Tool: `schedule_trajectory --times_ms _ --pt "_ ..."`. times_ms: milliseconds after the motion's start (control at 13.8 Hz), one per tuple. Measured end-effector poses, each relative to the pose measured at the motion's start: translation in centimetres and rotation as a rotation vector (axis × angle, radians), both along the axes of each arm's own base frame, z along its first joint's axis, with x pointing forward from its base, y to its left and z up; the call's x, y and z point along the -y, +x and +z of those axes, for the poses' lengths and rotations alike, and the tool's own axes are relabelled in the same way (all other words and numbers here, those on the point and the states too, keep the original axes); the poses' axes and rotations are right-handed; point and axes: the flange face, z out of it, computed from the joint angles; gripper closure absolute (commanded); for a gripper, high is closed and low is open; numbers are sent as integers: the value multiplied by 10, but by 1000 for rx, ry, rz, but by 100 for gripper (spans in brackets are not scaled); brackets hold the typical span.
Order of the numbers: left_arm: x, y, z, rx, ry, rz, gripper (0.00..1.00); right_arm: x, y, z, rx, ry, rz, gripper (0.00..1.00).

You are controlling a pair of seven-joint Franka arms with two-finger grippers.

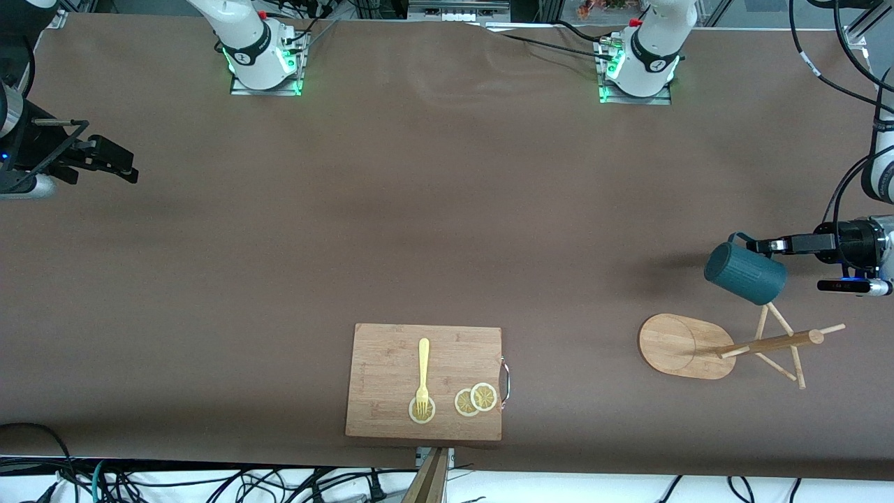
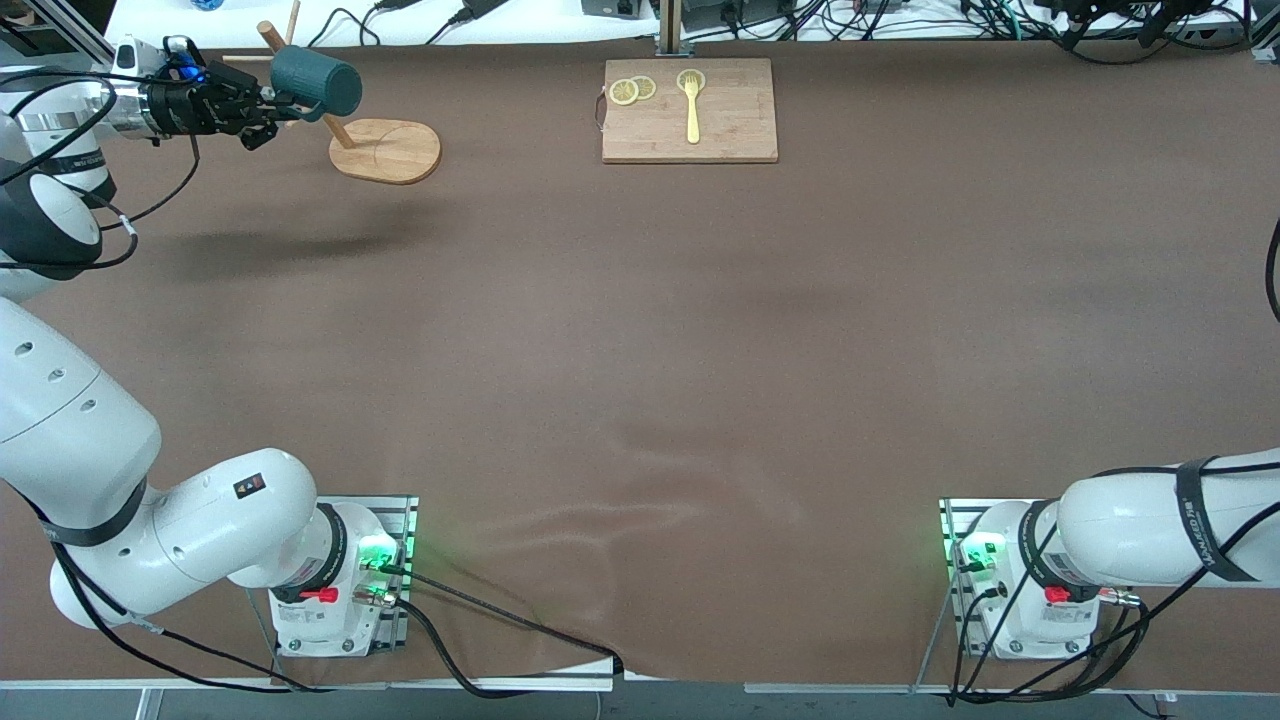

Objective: Pass cup and hang on rack
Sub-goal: 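Lower the mug onto a rack peg with the left gripper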

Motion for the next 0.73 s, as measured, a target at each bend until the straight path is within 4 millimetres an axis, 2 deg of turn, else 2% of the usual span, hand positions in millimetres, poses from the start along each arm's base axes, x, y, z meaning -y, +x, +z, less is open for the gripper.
schedule_trajectory --times_ms 218,725 --pt "-10 -2 -10 -10 -1 25 100 0 -1 0 -6 0 0 0" --pt "-15 6 -20 2 -45 93 100 0 -1 -1 -6 0 0 0"
